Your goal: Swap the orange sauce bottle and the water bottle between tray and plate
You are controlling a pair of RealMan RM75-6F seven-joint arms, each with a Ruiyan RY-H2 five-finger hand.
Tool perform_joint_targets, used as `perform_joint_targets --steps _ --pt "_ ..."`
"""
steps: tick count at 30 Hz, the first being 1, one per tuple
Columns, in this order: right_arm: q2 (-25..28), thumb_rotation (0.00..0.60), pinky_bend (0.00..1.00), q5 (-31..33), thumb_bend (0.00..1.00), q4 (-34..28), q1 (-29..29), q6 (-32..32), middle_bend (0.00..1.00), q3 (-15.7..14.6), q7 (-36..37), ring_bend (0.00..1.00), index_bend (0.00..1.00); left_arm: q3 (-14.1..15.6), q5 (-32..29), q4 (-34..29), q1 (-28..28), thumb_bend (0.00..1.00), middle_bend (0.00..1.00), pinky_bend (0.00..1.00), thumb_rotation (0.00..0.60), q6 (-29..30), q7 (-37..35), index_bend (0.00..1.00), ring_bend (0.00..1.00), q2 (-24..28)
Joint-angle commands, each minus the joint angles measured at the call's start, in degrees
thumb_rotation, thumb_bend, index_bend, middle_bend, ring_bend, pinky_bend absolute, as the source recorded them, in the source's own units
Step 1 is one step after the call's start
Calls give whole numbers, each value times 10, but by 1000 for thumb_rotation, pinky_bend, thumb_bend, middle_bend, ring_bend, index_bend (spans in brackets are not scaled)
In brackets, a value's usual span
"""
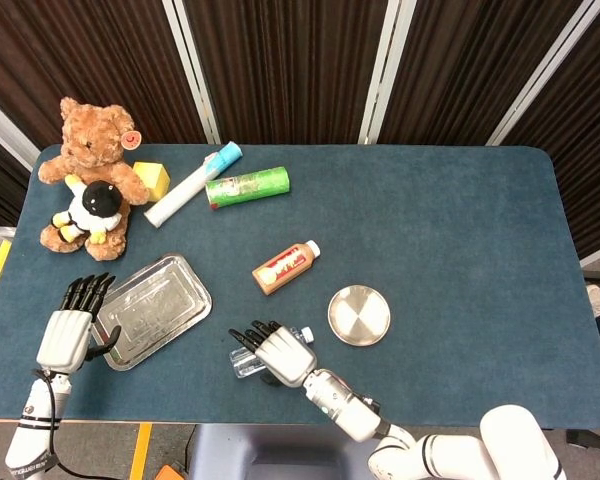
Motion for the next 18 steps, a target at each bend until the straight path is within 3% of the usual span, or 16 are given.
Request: perform_joint_targets --steps 1,6,10,14,18 --pt "25 600 354 -7 308 -23 -5 8 264 -6 15 169 0 -2 -2 0 1 395 41 66 600 0 -3 0 0 0" --pt "78 600 330 0 295 -69 -11 23 241 10 24 146 0 -4 -4 0 2 394 41 67 600 -1 -2 0 0 1" --pt "100 600 308 24 292 -81 -4 34 233 55 22 134 0 -4 -1 -1 2 396 42 66 600 1 5 0 0 0" --pt "93 600 286 55 292 -28 36 25 231 118 -20 113 0 -3 3 -3 4 397 42 66 600 6 15 0 0 -2" --pt "82 600 259 99 293 45 98 -38 223 160 -57 84 0 -5 0 -1 5 396 42 66 600 8 24 0 0 -4"
